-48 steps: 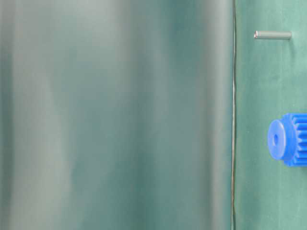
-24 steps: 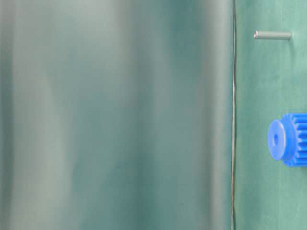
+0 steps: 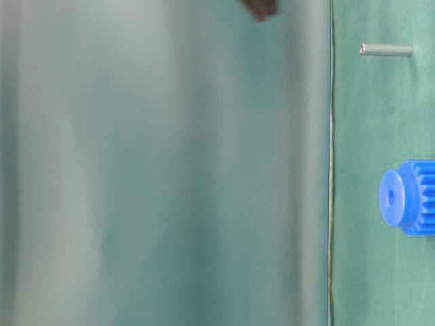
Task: Insert the shaft placed at a random location into the center hole of the small gear at another random location.
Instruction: 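Move the right gripper left toward the silver shaft, then lower the right gripper and close it on the silver shaft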
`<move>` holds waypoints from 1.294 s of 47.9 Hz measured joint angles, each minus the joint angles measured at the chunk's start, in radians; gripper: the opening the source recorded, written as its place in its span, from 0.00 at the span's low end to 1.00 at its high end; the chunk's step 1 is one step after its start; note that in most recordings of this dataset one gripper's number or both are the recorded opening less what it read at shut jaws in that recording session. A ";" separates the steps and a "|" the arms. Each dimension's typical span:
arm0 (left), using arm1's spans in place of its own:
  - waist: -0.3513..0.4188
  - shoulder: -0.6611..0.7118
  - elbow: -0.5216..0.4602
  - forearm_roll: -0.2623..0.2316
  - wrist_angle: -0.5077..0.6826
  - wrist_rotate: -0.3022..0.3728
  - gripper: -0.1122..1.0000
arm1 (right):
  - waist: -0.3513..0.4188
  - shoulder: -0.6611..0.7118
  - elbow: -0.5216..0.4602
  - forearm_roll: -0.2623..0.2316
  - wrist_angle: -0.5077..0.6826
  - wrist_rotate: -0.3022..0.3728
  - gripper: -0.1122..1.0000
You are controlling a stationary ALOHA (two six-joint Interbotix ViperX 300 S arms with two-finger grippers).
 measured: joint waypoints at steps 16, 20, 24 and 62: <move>0.000 0.000 -0.002 0.000 0.003 -0.002 0.10 | -0.034 0.282 -0.038 0.025 -0.158 0.000 0.78; 0.000 0.000 0.000 0.000 0.003 -0.002 0.10 | -0.043 0.330 -0.060 0.026 -0.166 0.000 0.78; 0.000 0.000 -0.002 0.002 0.003 0.000 0.10 | -0.054 0.373 -0.078 0.026 -0.167 -0.002 0.78; 0.000 0.000 0.000 0.002 0.023 -0.002 0.10 | -0.067 0.500 -0.117 0.037 -0.218 -0.002 0.22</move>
